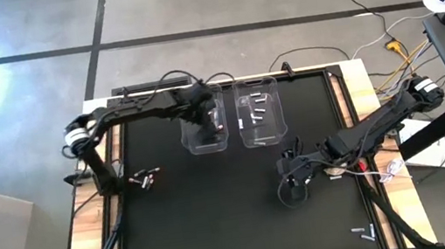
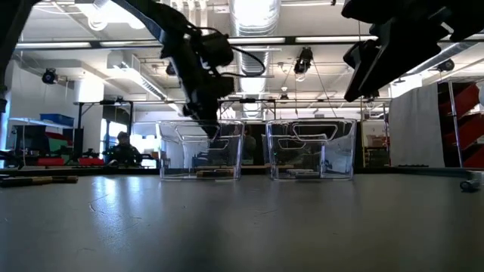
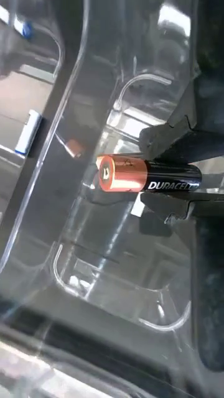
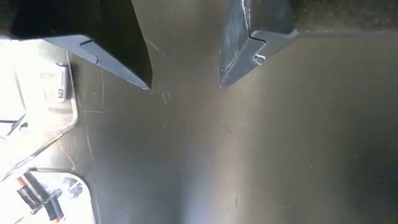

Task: Sort batteries
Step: Put the black battery into the left transparent bin

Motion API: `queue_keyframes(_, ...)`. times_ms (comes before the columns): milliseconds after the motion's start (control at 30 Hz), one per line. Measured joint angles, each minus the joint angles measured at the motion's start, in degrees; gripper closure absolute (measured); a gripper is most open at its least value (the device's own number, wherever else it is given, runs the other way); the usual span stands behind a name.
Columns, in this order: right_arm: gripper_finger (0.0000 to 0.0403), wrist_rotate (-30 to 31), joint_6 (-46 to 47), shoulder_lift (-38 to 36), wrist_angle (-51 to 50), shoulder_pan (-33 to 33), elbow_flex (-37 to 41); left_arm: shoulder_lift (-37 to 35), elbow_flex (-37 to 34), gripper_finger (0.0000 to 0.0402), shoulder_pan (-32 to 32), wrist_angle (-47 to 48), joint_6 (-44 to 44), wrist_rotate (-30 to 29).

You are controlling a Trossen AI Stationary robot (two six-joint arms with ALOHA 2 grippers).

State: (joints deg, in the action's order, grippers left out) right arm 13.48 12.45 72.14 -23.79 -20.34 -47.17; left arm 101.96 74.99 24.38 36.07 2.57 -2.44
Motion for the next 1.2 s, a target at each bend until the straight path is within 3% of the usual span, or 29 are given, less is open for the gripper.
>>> queue_keyframes(300,0.0243,0.0,1.7,0.0,0.0,-2.2,0.1,8.5,5.0,0.0359,1.6,0.2,1.4,-0.1)
queue_keyframes(633,0.0227,0.0,3.5,0.0,0.0,-3.4,0.7,17.0,8.8,0.0359,2.4,2.4,3.4,0.0)
queue_keyframes(933,0.0218,0.0,4.2,0.1,-0.1,-3.9,1.8,18.3,8.8,0.0353,2.4,2.3,3.3,-1.2)
queue_keyframes(1200,0.0219,0.1,3.6,0.1,-5.9,-2.4,4.2,17.9,8.6,0.0307,2.4,2.3,3.2,-1.6)
